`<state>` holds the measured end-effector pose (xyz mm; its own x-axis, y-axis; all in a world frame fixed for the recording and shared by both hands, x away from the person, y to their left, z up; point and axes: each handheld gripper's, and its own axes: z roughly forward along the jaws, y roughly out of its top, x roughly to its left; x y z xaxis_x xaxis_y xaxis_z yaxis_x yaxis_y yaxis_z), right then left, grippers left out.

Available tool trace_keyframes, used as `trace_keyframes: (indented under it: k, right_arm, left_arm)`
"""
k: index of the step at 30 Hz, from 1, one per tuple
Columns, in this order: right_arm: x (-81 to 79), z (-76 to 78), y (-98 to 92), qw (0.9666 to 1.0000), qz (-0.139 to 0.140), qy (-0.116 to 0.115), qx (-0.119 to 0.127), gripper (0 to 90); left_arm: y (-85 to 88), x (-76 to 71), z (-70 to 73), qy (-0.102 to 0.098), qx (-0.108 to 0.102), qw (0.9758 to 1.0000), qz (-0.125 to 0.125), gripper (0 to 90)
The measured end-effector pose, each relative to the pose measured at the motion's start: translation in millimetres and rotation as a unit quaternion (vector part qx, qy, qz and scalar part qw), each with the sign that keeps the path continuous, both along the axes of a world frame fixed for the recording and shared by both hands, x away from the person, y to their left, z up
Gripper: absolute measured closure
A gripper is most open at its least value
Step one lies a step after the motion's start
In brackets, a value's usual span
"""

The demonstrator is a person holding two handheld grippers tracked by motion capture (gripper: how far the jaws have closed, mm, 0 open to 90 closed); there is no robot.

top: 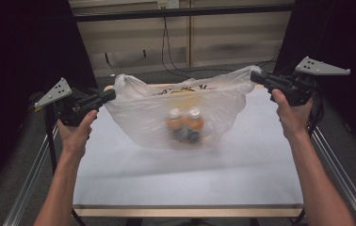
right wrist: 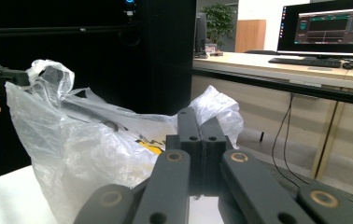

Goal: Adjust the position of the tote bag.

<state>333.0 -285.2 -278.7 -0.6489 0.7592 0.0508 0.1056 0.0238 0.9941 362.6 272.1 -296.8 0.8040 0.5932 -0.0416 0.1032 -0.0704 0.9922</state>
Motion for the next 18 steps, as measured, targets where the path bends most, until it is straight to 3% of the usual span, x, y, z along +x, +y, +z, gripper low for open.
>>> trace_keyframes:
  k: [3, 7, 15, 18]
  right_arm:
    - [3.1, -1.8, -2.9, 0.9999, -0.005, 0.006, 0.006, 90.0]
    - [4.7, -6.5, -3.0, 0.9999, -0.003, 0.011, -0.003, 90.0]
    - [9.4, -20.0, 7.3, 0.9993, 0.01, 0.028, -0.022, 90.0]
    - [9.8, -22.1, 10.2, 0.9991, 0.015, 0.029, -0.027, 90.0]
  left_arm:
    - [0.1, 3.8, -3.3, 0.006, -0.004, 1.0, 0.001, 89.9]
    - [-0.6, 4.8, -10.0, 0.013, -0.002, 0.9999, 0.002, 89.9]
    - [-3.1, 8.8, -26.8, 0.025, 0.026, 0.9994, -0.003, 89.9]
    - [-2.9, 8.8, -30.5, 0.027, 0.026, 0.9993, -0.001, 89.9]
